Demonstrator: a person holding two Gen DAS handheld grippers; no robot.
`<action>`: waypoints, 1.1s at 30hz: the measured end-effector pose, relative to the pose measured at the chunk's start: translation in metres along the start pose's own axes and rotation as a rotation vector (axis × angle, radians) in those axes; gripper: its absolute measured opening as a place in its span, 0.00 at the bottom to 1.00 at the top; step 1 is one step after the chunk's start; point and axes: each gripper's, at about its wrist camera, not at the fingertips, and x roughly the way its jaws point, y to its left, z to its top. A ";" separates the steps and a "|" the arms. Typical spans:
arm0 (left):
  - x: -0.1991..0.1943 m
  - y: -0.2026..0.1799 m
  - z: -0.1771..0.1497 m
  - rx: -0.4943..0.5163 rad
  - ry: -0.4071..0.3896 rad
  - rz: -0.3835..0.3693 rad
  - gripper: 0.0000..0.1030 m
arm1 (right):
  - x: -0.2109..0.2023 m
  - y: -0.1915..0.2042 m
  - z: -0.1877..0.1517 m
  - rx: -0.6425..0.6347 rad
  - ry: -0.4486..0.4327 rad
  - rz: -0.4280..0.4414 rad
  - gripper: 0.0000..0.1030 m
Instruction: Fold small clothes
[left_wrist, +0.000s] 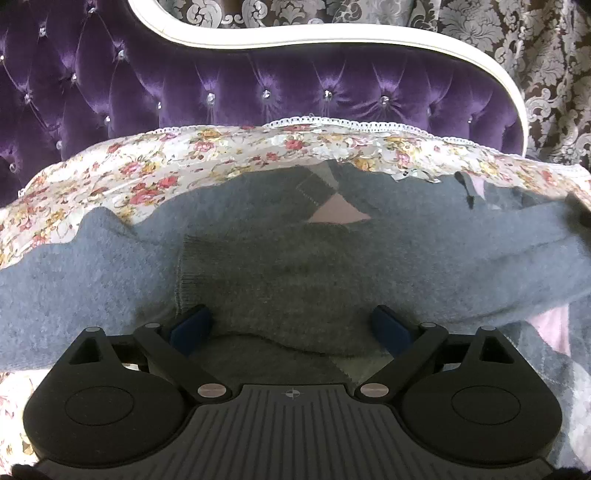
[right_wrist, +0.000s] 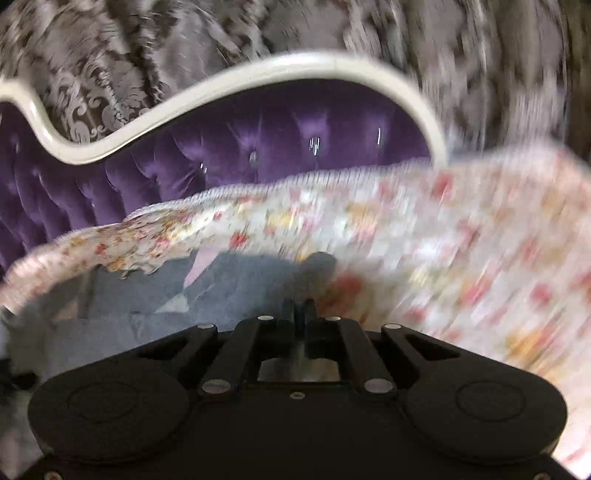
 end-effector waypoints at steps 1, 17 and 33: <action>0.000 -0.001 0.000 -0.002 -0.001 0.002 0.93 | 0.000 0.000 0.003 -0.029 0.010 -0.029 0.09; -0.003 -0.003 -0.006 0.007 -0.035 0.004 0.97 | -0.017 0.002 -0.014 -0.013 0.089 0.014 0.51; -0.036 0.019 -0.013 0.013 0.002 -0.021 0.87 | -0.068 0.035 -0.024 -0.039 0.025 -0.016 0.91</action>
